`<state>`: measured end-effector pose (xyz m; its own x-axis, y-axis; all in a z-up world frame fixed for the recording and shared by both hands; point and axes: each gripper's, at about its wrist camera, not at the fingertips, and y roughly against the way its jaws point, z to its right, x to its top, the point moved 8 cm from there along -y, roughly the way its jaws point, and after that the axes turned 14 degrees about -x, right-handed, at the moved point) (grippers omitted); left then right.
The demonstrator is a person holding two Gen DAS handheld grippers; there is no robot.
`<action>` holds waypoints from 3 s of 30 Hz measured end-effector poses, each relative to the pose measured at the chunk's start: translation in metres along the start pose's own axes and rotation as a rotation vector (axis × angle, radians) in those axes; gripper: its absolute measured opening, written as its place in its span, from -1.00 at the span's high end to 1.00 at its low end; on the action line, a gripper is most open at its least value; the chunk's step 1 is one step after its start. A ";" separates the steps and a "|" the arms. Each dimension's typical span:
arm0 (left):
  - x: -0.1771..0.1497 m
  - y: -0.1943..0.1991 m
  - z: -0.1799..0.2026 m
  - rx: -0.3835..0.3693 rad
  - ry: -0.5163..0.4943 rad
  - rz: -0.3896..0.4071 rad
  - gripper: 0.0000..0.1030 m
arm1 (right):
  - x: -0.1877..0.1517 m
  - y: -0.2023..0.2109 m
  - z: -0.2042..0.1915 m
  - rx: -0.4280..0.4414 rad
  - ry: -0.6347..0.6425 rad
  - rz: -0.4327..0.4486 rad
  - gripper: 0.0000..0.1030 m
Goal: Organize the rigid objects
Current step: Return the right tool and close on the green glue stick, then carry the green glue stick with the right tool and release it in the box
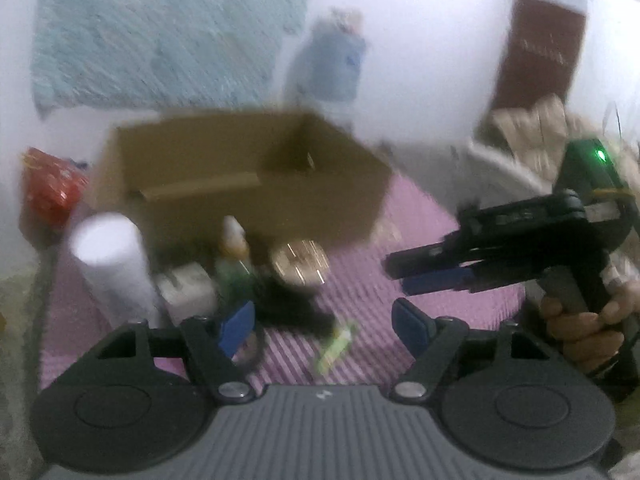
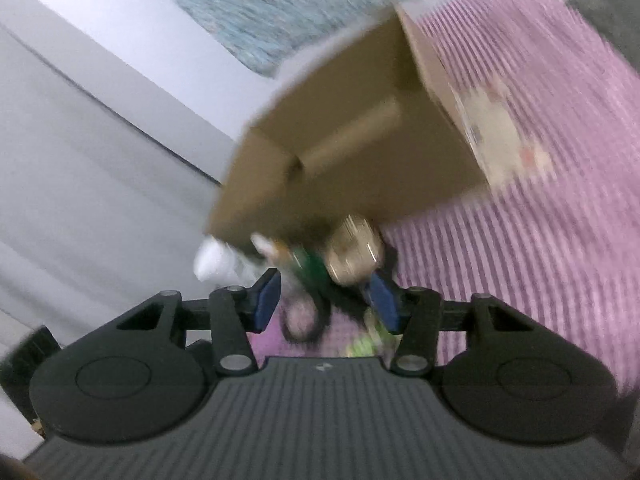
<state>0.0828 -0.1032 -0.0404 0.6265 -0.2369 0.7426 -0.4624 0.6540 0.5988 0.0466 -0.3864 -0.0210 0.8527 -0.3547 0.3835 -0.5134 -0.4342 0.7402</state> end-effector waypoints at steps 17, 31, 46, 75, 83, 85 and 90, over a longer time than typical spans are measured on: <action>-0.032 -0.083 -0.005 0.046 -0.024 -0.247 0.55 | -0.027 -0.084 0.007 -0.001 -0.137 -0.141 0.51; -0.026 -0.096 -0.001 0.085 -0.056 -0.252 0.69 | -0.025 -0.098 -0.004 -0.014 -0.074 -0.127 0.65; 0.036 -0.018 0.021 0.145 -0.149 -0.049 0.69 | 0.004 -0.043 -0.067 0.080 0.065 0.030 0.65; 0.177 -0.110 -0.212 0.348 0.163 -0.330 0.62 | 0.228 -0.290 -0.189 -0.001 0.159 -0.303 0.65; 0.184 -0.100 -0.199 0.345 0.135 -0.287 0.43 | 0.223 -0.296 -0.184 0.000 0.161 -0.274 0.61; 0.187 -0.091 -0.194 0.338 0.120 -0.266 0.36 | 0.225 -0.279 -0.179 0.013 0.160 -0.252 0.60; 0.194 -0.062 -0.173 0.323 0.097 -0.209 0.29 | 0.233 -0.244 -0.165 0.046 0.119 -0.205 0.58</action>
<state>0.3413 -0.0653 0.0143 0.7775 -0.2618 0.5719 -0.4824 0.3353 0.8093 0.3866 -0.2267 -0.0209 0.9435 -0.1563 0.2923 -0.3300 -0.5256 0.7841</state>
